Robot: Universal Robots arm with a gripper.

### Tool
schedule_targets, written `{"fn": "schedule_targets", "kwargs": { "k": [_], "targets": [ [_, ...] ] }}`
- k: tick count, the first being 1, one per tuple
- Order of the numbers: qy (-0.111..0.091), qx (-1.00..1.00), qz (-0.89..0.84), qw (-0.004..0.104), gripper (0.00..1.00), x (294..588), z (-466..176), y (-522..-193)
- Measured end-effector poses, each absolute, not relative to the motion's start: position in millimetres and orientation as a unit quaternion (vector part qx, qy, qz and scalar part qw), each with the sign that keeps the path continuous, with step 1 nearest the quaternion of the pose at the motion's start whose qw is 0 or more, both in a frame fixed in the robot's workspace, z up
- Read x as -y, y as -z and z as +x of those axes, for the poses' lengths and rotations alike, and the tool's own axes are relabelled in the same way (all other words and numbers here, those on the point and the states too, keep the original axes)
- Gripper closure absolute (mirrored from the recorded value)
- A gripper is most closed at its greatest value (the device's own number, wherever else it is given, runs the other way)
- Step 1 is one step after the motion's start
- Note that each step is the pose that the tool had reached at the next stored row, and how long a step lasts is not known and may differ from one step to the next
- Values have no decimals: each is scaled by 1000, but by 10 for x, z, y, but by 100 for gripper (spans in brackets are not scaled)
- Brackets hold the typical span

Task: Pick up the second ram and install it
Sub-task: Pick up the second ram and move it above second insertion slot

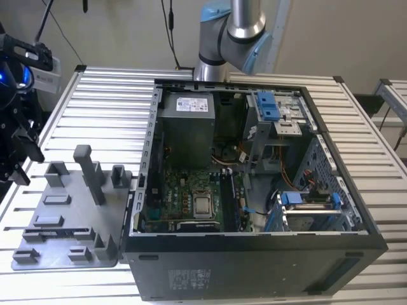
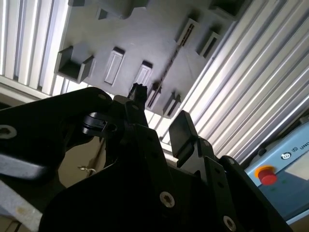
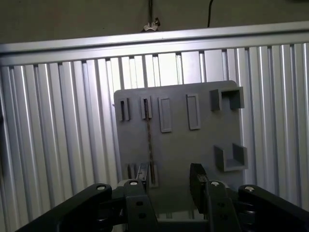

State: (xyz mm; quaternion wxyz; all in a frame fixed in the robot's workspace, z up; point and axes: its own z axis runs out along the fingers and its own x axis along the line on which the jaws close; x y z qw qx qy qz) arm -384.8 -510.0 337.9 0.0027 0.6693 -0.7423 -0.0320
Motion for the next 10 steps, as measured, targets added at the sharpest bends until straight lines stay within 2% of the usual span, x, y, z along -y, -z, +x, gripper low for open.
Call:
{"fn": "schedule_targets", "kwargs": {
  "k": [10],
  "targets": [
    [32,742,670,3,52,5100,-3848,-3284]
  ]
}}
